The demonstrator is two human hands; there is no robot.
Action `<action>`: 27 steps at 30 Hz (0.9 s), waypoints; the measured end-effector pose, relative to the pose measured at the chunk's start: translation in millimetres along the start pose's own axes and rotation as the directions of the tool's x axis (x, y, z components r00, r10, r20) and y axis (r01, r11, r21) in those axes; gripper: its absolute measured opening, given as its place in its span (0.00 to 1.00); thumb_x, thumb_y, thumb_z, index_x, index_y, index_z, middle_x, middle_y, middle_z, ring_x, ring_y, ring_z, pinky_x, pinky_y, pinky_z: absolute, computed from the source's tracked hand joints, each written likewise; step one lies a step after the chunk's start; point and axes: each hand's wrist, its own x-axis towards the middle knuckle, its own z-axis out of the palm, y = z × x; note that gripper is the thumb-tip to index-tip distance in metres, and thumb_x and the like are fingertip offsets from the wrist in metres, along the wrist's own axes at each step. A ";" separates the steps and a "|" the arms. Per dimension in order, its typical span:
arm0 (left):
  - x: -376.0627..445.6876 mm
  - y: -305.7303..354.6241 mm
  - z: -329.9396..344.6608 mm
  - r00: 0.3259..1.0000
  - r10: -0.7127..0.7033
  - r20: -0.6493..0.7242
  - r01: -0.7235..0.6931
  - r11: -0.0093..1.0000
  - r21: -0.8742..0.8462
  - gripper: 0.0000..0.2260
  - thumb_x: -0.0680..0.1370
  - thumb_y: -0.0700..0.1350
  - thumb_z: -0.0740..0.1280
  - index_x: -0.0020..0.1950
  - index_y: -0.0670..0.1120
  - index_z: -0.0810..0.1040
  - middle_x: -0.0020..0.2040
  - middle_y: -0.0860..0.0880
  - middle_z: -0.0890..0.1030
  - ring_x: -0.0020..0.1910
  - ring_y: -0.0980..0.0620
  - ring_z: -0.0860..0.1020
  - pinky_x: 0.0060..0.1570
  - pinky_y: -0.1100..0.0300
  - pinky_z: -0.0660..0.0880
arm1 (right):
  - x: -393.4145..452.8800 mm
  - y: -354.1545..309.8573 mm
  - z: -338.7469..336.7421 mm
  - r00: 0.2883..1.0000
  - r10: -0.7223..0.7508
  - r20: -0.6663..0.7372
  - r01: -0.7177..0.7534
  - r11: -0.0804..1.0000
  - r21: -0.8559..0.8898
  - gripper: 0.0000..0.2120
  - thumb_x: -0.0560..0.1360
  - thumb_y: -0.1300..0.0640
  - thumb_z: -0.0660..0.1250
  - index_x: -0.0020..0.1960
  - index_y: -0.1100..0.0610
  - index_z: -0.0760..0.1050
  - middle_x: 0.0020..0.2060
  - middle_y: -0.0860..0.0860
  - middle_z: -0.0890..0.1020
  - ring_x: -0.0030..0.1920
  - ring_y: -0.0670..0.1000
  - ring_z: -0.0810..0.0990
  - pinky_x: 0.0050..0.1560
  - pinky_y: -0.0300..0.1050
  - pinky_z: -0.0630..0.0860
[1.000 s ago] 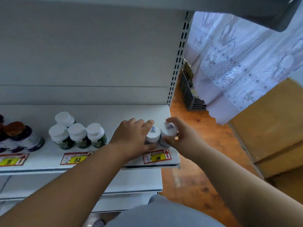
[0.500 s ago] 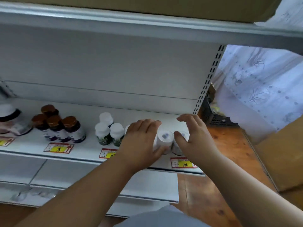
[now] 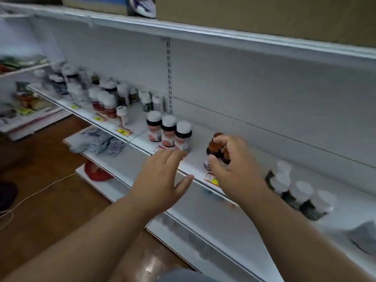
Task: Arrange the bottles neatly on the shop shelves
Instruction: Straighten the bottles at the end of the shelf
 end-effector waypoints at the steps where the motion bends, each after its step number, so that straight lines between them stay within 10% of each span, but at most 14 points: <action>1: -0.3 -17.1 -6.0 1.000 -0.026 -0.006 0.026 1.000 0.008 0.21 0.76 0.59 0.65 0.64 0.48 0.72 0.56 0.51 0.77 0.55 0.49 0.75 0.54 0.57 0.68 | 9.7 -10.2 12.8 1.000 -0.008 0.021 0.008 1.000 0.011 0.15 0.75 0.53 0.66 0.61 0.50 0.70 0.53 0.41 0.69 0.55 0.42 0.70 0.55 0.37 0.67; 12: 54.1 -162.0 -7.9 0.962 -0.264 -0.063 0.265 0.964 -0.006 0.21 0.77 0.60 0.63 0.66 0.51 0.72 0.58 0.54 0.76 0.58 0.53 0.73 0.56 0.58 0.69 | 150.2 -49.9 127.4 0.977 -0.101 0.186 0.076 0.987 0.141 0.10 0.74 0.53 0.68 0.53 0.45 0.71 0.49 0.37 0.72 0.48 0.30 0.71 0.41 0.20 0.67; 17: 83.0 -229.7 -24.0 0.942 -0.331 -0.054 0.332 0.943 0.013 0.22 0.76 0.60 0.63 0.66 0.51 0.71 0.58 0.53 0.77 0.57 0.52 0.74 0.56 0.56 0.71 | 222.0 -78.4 187.1 0.960 -0.081 0.267 0.027 0.979 0.201 0.10 0.75 0.49 0.66 0.56 0.45 0.72 0.51 0.38 0.73 0.51 0.34 0.71 0.49 0.41 0.74; 27: 120.6 -393.3 -30.2 0.976 -0.214 0.049 0.216 0.976 -0.038 0.20 0.76 0.60 0.63 0.63 0.52 0.73 0.56 0.53 0.78 0.55 0.52 0.75 0.53 0.57 0.71 | 370.0 -74.3 317.5 0.988 0.097 0.118 -0.075 0.981 -0.178 0.19 0.75 0.52 0.66 0.65 0.56 0.73 0.60 0.56 0.75 0.59 0.56 0.76 0.60 0.49 0.72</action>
